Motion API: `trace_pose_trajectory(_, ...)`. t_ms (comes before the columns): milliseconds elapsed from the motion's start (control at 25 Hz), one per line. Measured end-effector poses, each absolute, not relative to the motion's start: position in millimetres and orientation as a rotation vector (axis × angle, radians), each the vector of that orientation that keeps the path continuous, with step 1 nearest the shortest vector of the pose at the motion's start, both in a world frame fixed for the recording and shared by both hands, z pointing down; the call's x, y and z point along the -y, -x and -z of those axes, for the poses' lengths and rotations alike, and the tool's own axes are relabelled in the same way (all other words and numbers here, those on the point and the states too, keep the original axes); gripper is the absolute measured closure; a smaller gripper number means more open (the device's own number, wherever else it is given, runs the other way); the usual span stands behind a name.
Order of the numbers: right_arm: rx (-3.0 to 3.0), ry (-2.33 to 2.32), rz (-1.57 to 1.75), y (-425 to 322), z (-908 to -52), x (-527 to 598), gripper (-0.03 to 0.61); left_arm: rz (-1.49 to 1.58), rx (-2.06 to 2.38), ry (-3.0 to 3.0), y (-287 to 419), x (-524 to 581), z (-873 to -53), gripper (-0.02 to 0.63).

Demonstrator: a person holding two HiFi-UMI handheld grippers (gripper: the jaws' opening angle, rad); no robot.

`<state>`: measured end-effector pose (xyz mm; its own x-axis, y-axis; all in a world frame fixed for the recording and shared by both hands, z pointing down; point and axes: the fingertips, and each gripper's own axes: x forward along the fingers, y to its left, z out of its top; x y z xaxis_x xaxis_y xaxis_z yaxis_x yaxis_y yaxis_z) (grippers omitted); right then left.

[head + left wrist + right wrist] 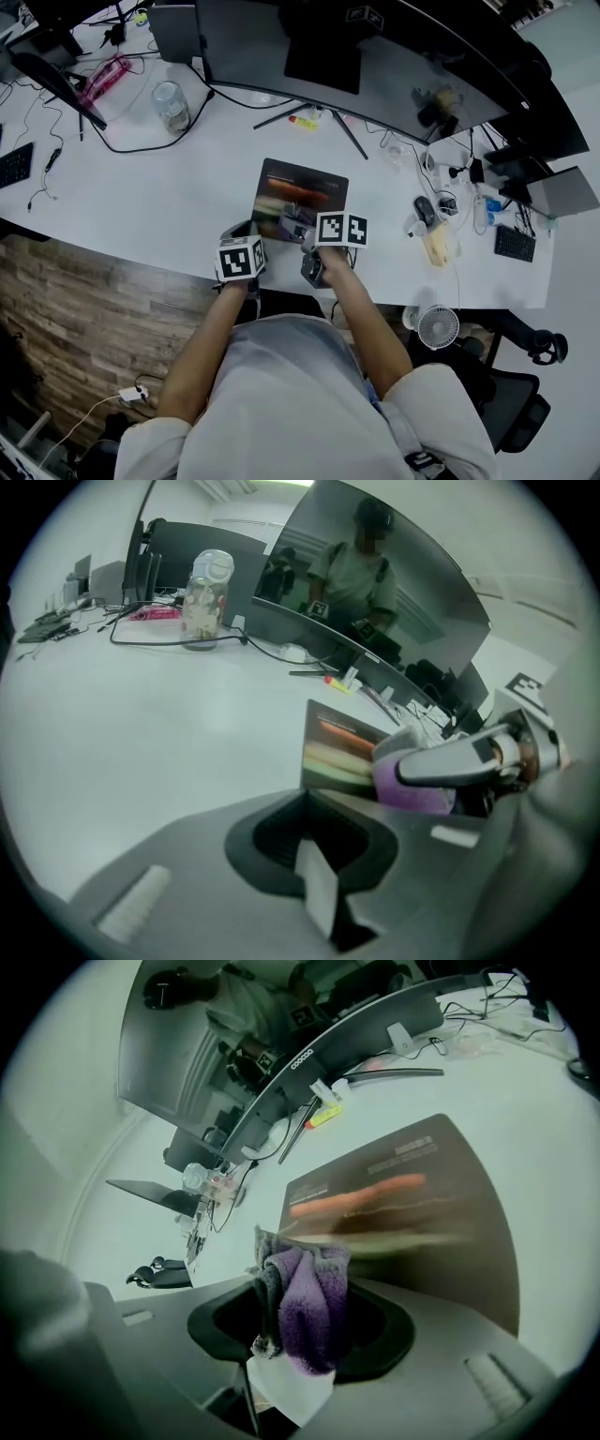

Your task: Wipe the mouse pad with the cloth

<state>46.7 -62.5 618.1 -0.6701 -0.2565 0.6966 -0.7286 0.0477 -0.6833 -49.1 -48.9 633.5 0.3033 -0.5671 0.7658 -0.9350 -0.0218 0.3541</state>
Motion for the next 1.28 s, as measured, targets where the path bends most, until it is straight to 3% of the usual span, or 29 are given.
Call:
trace_pose_trajectory(440, 1.947, -0.885, -1.633, -1, -629, 58, 0.374, -0.541, 1.313, -1.725, 49, 49, -633, 0.614)
trace_pose_trajectory(1280, 1.897, -0.937, -1.653, 4, -631, 57, 0.377, -0.513, 1.264, -1.7, 50, 49, -634, 0.614)
